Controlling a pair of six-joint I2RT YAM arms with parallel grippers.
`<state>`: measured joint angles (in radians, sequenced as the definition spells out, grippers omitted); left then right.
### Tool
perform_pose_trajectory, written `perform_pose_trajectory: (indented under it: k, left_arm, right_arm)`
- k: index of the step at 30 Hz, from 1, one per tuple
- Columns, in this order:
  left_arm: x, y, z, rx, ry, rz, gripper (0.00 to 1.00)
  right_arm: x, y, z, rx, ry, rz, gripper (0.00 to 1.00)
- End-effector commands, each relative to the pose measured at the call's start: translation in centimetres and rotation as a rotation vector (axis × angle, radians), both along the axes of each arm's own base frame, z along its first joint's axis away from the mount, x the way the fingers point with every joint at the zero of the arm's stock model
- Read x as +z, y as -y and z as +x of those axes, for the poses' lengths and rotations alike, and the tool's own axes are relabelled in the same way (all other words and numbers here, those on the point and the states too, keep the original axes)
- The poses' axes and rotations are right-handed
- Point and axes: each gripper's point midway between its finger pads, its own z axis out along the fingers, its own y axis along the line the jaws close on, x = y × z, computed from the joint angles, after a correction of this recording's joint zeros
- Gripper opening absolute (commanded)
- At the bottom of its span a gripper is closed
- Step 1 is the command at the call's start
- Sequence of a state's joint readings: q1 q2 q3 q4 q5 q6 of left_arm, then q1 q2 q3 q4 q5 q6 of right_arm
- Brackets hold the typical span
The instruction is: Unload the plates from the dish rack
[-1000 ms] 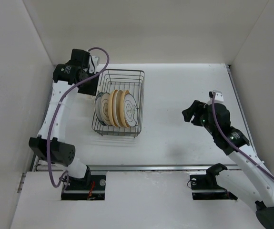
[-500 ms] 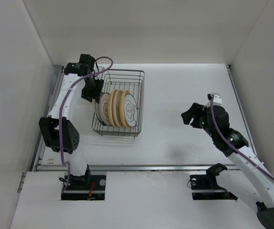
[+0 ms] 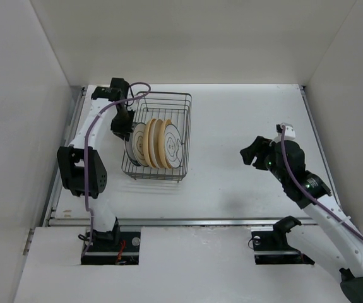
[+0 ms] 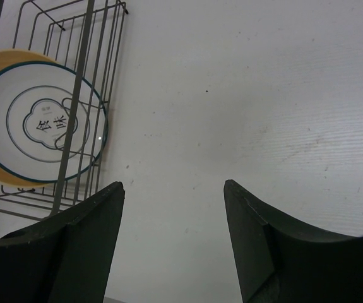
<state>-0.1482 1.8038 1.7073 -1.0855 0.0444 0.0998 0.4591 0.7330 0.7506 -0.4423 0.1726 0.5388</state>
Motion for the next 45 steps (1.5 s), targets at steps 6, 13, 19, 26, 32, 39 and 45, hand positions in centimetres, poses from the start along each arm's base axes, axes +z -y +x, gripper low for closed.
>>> perform_pose_trajectory:
  k: [6,13,19,26,32,39,45]
  left_arm:
    - [7.1,-0.2,0.9,0.011,0.157,-0.026,0.0]
    - [17.3,0.0,2.3,0.042,0.458,-0.019,0.0]
    - [24.3,0.5,1.7,0.06,0.723,-0.102,0.0]
    - [27.3,9.4,-0.5,-0.213,0.722,-0.577,0.0]
    - [20.6,15.1,-3.1,-0.369,0.328,-0.839,0.0]
    - [17.8,18.4,-7.1,-0.545,0.143,-0.886,0.0]
    - [18.0,19.1,-8.4,-0.586,0.106,-0.933,0.0]
  right_arm:
    - [1.8,-0.7,0.0,0.024,0.036,0.037,0.7]
    - [3.3,-3.0,0.6,0.137,0.05,0.038,0.73]
    - [6.4,-6.6,0.7,0.31,0.1,0.112,1.0]
    - [11.2,-10.1,1.5,0.456,0.22,0.228,1.0]
    - [12.3,-12.9,2.4,0.569,0.249,0.297,0.99]
    - [10.5,-15.0,3.5,0.602,0.183,0.343,0.89]
    - [6.8,-14.8,5.2,0.51,0.108,0.302,0.82]
